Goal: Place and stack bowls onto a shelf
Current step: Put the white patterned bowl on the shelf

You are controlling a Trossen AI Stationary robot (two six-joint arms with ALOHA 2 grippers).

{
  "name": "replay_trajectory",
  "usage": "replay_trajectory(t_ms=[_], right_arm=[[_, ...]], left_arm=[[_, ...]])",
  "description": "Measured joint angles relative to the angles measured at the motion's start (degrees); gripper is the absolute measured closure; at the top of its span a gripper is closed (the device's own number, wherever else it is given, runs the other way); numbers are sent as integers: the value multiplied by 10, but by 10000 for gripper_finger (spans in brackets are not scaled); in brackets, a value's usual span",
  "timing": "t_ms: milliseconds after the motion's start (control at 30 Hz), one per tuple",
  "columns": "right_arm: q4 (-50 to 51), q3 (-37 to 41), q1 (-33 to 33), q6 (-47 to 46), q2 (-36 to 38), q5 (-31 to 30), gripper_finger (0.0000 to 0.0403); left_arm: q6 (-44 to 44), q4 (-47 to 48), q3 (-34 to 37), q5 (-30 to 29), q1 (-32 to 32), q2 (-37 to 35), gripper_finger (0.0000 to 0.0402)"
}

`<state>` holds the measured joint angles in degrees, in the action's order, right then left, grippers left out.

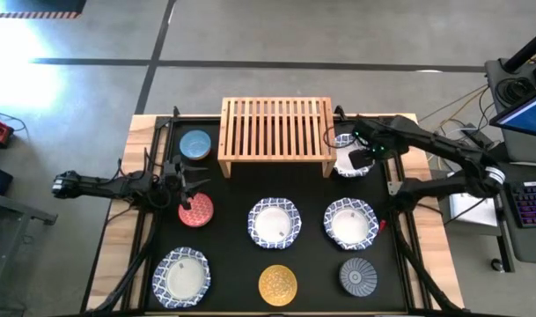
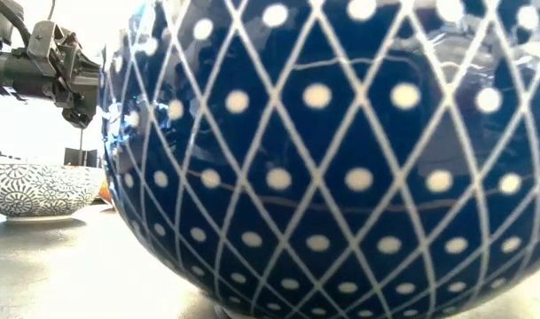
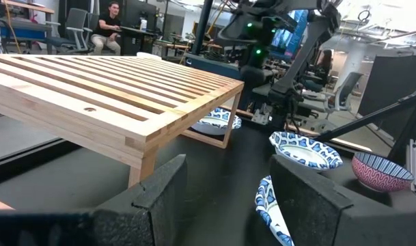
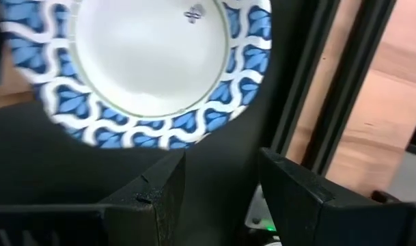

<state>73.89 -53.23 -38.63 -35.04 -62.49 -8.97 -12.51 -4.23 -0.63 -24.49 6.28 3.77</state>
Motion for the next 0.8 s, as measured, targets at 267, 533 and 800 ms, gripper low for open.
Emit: replay_trajectory(t_ms=[267, 533, 800], right_arm=[[-66, 0, -100, 66, -26, 25, 229], [-117, 0, -172, 106, -71, 75, 229], [-122, 0, -188, 114, -107, 75, 229]], left_arm=[[0, 0, 0, 0, 0, 0, 208], [0, 0, 0, 0, 0, 0, 208], [0, 0, 0, 0, 0, 0, 208]])
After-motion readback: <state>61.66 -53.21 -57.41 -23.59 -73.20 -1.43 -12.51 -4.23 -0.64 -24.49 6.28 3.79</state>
